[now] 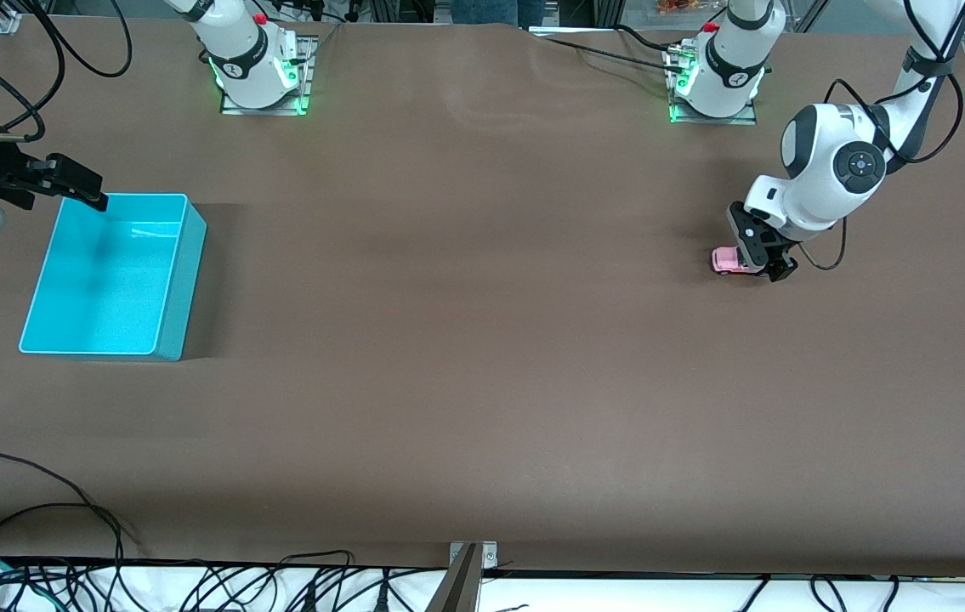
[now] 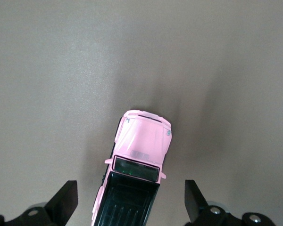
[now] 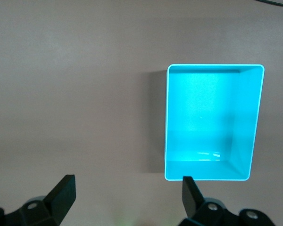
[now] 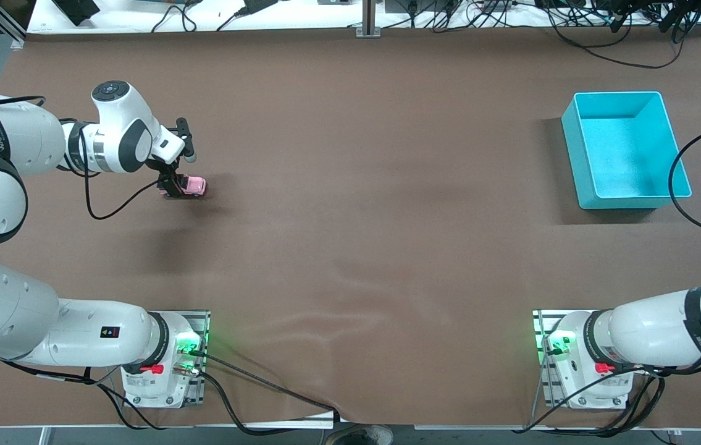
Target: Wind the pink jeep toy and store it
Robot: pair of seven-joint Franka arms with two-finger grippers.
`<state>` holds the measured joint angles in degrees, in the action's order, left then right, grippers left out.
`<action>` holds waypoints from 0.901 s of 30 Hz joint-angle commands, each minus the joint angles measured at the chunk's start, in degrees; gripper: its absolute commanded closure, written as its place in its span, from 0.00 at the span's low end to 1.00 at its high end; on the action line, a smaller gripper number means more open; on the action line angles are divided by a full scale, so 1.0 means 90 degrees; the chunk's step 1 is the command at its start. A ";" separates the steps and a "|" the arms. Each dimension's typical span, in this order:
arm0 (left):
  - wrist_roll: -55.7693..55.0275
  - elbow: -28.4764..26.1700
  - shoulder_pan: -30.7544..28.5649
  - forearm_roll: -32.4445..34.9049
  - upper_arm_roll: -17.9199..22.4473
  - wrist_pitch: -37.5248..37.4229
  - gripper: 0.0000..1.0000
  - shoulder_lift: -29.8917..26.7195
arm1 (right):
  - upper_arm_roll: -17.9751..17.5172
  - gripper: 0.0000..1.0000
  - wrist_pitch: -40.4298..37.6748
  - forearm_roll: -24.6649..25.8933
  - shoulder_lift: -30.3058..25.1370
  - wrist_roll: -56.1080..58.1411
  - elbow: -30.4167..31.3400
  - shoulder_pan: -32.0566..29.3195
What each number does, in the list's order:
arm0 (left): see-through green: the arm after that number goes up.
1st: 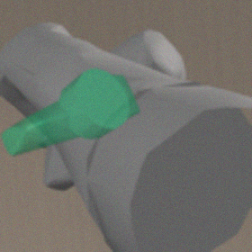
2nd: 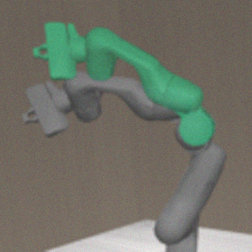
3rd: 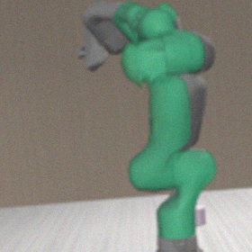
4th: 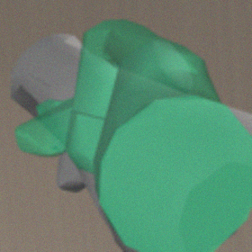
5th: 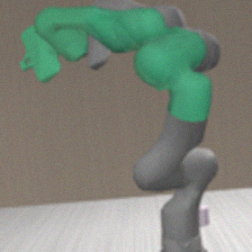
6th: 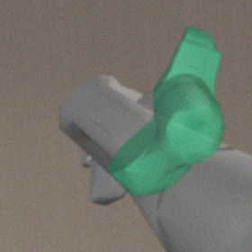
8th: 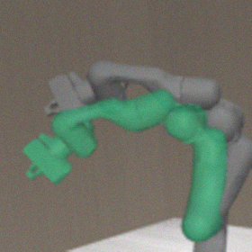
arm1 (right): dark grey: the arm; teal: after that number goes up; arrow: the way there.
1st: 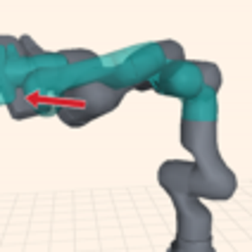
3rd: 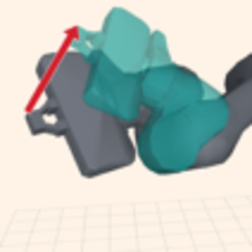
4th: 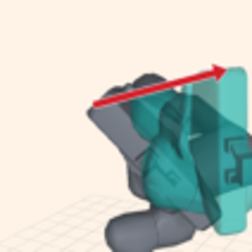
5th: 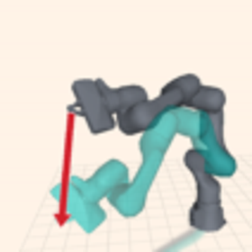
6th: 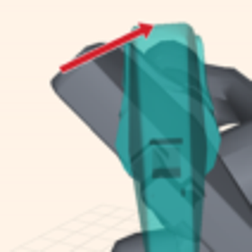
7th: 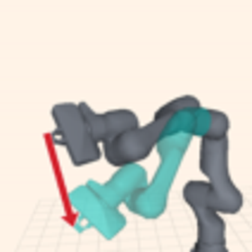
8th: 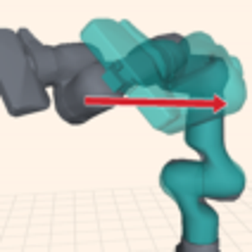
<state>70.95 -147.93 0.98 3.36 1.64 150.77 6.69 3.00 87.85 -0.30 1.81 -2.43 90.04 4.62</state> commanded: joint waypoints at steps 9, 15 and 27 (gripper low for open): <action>0.0837 -0.0029 -0.0138 0.0086 0.0013 0.0738 0.00 0.0331 | -0.0001 0.00 0.0034 -0.0064 -0.0035 -0.0052 0.0006 -0.0015; 0.0837 -0.0019 -0.0177 0.0056 0.0013 0.0738 0.00 0.0428 | -0.0001 0.00 0.0034 -0.0064 -0.0035 -0.0052 0.0006 -0.0015; 0.0896 0.0030 -0.0265 0.0086 0.0013 0.0738 0.48 0.0380 | -0.0001 0.00 0.0034 -0.0064 -0.0035 -0.0052 0.0006 -0.0015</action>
<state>77.14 -148.16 -0.41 3.36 1.76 156.86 10.37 3.00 87.85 -0.30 1.81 -2.43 90.04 4.62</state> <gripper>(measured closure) 0.260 0.000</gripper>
